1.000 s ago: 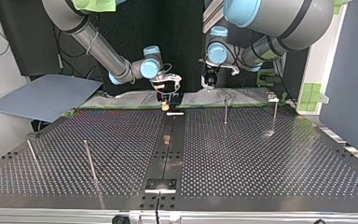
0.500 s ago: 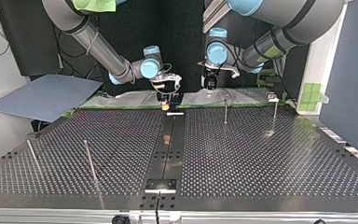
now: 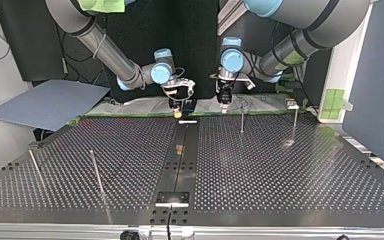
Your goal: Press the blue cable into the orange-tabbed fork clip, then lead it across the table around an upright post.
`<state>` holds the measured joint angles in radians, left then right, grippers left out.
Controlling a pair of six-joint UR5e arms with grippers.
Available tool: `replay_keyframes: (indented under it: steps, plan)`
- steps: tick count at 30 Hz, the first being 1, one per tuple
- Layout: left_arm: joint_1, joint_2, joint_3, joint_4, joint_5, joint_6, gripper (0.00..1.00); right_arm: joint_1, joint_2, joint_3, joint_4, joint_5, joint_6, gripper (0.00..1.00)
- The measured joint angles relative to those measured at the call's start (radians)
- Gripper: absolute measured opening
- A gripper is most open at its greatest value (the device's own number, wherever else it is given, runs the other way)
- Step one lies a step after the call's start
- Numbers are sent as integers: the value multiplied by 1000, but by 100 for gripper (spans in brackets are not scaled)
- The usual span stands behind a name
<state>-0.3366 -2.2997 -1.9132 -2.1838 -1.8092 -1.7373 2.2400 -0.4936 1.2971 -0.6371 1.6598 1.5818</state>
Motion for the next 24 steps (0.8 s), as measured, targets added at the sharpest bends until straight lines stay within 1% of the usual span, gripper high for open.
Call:
replay_keyframes:
  steps: [4, 9, 12, 18, 21, 24]
  plan:
    - [0, -14, 18, -18, -16, 1, 100, 0, 0, 0, 0, 0, 0, 0]
    - [-5, -54, 57, -58, -22, 33, 100, 1, 0, 0, 0, -1, -1, 0]
    - [-10, -77, 76, -74, -23, 44, 100, 0, 0, 0, 2, -1, -1, 0]
    - [-13, -123, 120, -103, -23, 36, 100, -4, 0, 0, 7, -1, -4, 0]
    - [-13, -131, 147, -127, -26, 35, 100, -4, 0, 0, 8, -1, -4, 0]
    - [-13, -133, 172, -153, -39, 34, 100, -6, 0, 0, 8, -1, -5, 0]
